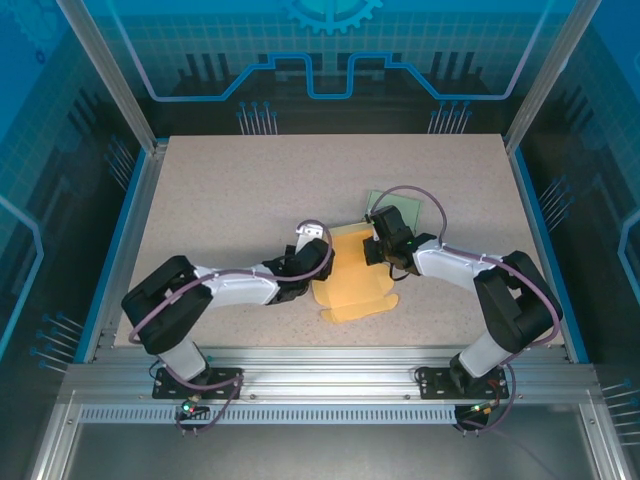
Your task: Fold the paper box
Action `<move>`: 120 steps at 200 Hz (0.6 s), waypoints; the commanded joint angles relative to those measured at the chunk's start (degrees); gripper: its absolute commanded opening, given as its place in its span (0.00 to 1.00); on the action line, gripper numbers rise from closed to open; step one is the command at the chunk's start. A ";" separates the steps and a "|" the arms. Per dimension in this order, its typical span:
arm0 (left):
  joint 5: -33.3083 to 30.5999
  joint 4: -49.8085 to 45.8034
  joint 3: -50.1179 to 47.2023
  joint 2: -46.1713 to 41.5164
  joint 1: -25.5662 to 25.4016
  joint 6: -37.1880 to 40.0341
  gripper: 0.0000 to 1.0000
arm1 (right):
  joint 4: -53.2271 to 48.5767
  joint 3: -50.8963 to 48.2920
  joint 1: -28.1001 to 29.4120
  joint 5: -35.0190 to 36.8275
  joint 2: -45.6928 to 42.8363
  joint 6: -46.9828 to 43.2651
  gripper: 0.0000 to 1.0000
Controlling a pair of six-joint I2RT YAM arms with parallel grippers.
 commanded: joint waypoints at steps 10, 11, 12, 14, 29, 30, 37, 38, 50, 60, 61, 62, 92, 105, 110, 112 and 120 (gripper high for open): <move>-7.40 -1.37 4.35 3.55 -0.65 0.66 0.45 | 0.19 1.29 0.88 -1.43 0.53 0.43 0.00; -7.53 -1.39 4.40 3.62 -0.65 0.72 0.44 | 0.15 1.30 0.89 -1.43 0.53 0.43 0.00; -7.63 -1.44 4.48 3.74 -0.66 0.71 0.44 | 0.18 1.30 0.89 -1.43 0.54 0.43 0.00; -7.78 -1.52 4.57 4.01 -0.72 0.76 0.43 | 0.19 1.30 0.85 -1.41 0.54 0.48 0.00; -8.83 -2.17 5.41 5.04 -1.09 0.56 0.39 | 0.20 1.30 0.90 -1.41 0.62 0.42 0.00; -8.95 -2.14 5.46 5.06 -1.14 0.58 0.38 | 0.20 1.30 0.90 -1.38 0.62 0.43 0.00; -9.27 -2.52 5.68 5.33 -1.28 0.45 0.35 | 0.19 1.30 0.90 -1.35 0.62 0.37 0.00; -9.34 -2.58 5.77 5.30 -1.28 0.40 0.35 | 0.15 1.34 0.90 -1.35 0.62 0.40 0.00; -9.75 -3.11 5.97 5.39 -1.45 0.01 0.24 | 0.07 1.39 0.92 -1.35 0.70 0.40 0.00; -9.81 -3.51 5.97 5.31 -1.45 -0.46 0.18 | 0.11 1.43 0.98 -1.24 0.71 0.44 0.00; -9.78 -3.55 5.96 5.29 -1.45 -0.54 0.18 | 0.07 1.41 0.98 -1.21 0.71 0.39 0.00; -9.77 -3.62 5.96 5.28 -1.49 -0.63 0.17 | 0.09 1.49 0.98 -1.19 0.71 0.42 0.00; -9.34 -4.92 5.30 3.42 -1.54 -1.89 0.07 | 0.01 1.39 1.07 -0.50 0.62 0.26 0.00; -8.66 -5.56 4.79 1.98 -1.49 -2.41 0.03 | -0.04 1.40 1.54 0.44 0.46 -0.06 0.00; -8.19 -5.85 4.59 1.24 -1.56 -2.63 0.02 | -0.14 1.39 1.80 0.89 0.40 -0.10 0.00; -7.90 -5.88 4.45 0.92 -1.59 -2.71 0.01 | -0.26 1.45 1.91 1.06 0.37 -0.14 0.00; -6.77 -6.50 4.08 -0.40 -1.55 -3.11 0.00 | -0.48 1.52 2.42 1.53 0.28 -0.18 0.00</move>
